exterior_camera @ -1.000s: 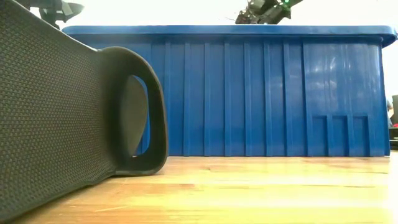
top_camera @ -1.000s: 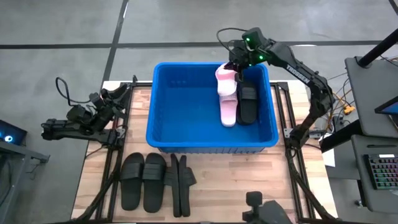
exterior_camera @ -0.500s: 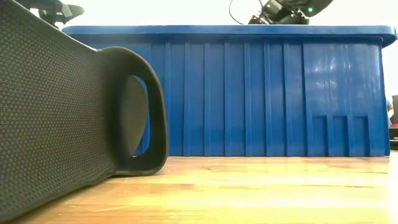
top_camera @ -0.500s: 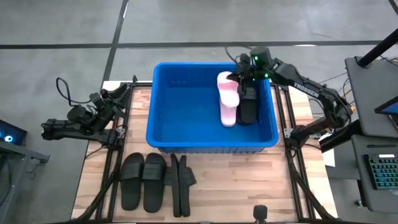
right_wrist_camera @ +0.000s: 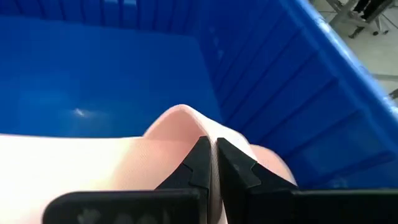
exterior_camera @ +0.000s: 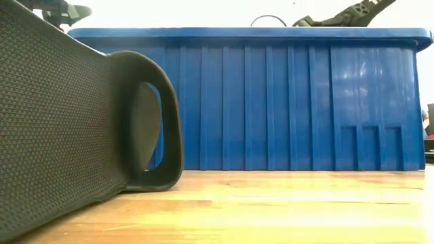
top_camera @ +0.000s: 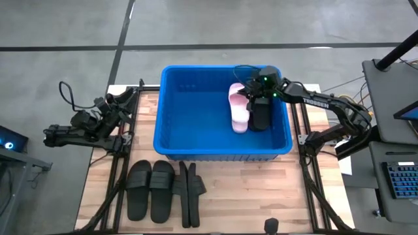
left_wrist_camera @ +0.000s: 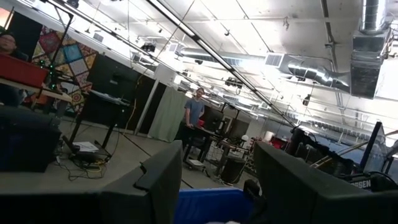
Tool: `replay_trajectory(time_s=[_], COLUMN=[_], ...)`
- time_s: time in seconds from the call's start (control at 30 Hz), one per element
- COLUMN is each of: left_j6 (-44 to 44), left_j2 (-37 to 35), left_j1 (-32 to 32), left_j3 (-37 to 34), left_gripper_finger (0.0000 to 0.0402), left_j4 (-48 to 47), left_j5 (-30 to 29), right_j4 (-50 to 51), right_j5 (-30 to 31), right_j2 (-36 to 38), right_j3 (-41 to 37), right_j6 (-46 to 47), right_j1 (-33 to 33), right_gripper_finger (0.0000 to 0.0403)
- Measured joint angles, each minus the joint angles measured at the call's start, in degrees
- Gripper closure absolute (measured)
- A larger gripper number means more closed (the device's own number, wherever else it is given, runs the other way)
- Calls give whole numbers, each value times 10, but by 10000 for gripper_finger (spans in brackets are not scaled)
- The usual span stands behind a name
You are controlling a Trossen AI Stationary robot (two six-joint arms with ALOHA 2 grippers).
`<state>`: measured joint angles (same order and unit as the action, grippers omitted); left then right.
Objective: Pick and place slides into bin
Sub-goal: Put the pink slide into the blue bin
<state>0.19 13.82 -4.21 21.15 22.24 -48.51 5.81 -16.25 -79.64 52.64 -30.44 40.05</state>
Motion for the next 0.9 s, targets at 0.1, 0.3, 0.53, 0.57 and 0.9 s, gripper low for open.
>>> replay_trajectory(time_s=[0.1, 0.3, 0.53, 0.57, 0.9], left_j6=[0, 0, -14, -14, -15], left_j2=[0, 0, 0, 0, 0], left_j1=[0, 0, 0, 0, 0], left_j3=[-3, -7, -8, -9, -9], left_gripper_finger=[217, 217, 217, 217, 217], left_j4=[-2, -1, 0, 0, 0], left_j5=[0, -1, -2, -2, -2], right_j4=[-22, -52, -48, -49, -43], right_j5=[0, 1, 13, 13, 13], right_j2=[-1, -17, -32, -34, -58], right_j3=[-16, -36, -40, -40, -40], right_j6=[-19, -37, -46, -46, -46], right_j1=[1, 14, 27, 27, 30], right_gripper_finger=[394, 394, 394, 394, 356])
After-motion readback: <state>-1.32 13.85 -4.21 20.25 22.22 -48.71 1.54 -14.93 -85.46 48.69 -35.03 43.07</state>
